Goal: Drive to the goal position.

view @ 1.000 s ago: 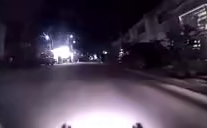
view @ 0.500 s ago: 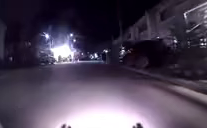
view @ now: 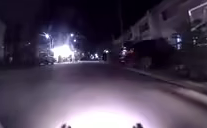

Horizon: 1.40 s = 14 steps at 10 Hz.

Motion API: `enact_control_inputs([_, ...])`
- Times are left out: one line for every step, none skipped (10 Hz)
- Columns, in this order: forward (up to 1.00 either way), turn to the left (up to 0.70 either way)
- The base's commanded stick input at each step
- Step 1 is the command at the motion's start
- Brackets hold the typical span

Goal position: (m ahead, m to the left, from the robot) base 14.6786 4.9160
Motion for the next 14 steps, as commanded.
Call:
enact_control_inputs([0.60,0.00])
enact_control_inputs([0.60,0.00])
enact_control_inputs([0.60,0.00])
enact_control_inputs([0.60,0.00])
enact_control_inputs([0.60,0.00])
enact_control_inputs([0.60,0.00])
enact_control_inputs([0.60,0.00])
enact_control_inputs([0.60,0.00])
enact_control_inputs([0.60,0.00])
enact_control_inputs([0.60,0.00])
enact_control_inputs([0.60,0.00])
enact_control_inputs([0.60,0.00])
enact_control_inputs([0.60,0.00])
enact_control_inputs([0.60,0.00])
